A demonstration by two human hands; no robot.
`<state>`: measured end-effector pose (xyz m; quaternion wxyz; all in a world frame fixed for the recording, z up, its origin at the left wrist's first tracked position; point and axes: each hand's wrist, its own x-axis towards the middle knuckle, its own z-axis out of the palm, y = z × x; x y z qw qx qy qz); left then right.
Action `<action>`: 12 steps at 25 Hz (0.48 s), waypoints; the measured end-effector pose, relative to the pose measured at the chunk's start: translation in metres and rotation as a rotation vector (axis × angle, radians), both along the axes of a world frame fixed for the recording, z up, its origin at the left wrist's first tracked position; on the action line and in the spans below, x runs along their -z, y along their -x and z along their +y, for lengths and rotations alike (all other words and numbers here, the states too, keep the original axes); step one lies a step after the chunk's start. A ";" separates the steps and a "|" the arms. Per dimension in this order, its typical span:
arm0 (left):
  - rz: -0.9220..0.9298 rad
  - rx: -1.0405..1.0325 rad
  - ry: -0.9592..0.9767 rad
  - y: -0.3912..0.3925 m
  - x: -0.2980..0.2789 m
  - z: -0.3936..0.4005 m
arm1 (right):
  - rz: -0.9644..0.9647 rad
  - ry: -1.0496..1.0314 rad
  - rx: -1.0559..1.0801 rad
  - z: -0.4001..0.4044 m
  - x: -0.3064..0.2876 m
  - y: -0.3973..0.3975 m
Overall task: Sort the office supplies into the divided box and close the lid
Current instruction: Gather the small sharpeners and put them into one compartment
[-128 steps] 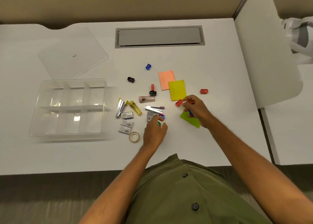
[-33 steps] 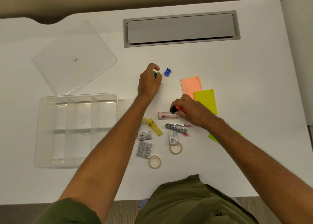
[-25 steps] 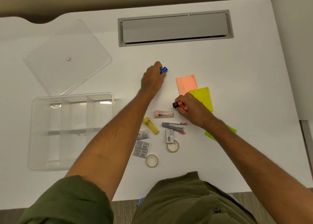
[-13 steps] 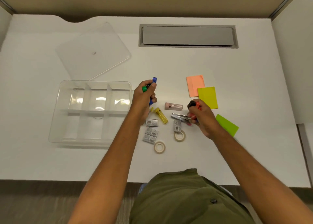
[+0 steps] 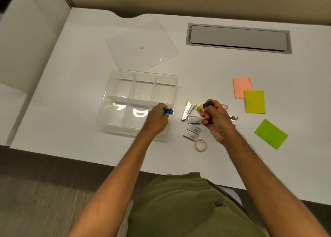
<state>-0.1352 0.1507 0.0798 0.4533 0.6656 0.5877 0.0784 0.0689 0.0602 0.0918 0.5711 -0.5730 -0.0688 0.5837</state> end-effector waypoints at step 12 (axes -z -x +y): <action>0.252 0.189 -0.057 0.022 0.011 -0.007 | -0.186 -0.025 -0.097 0.014 -0.011 0.057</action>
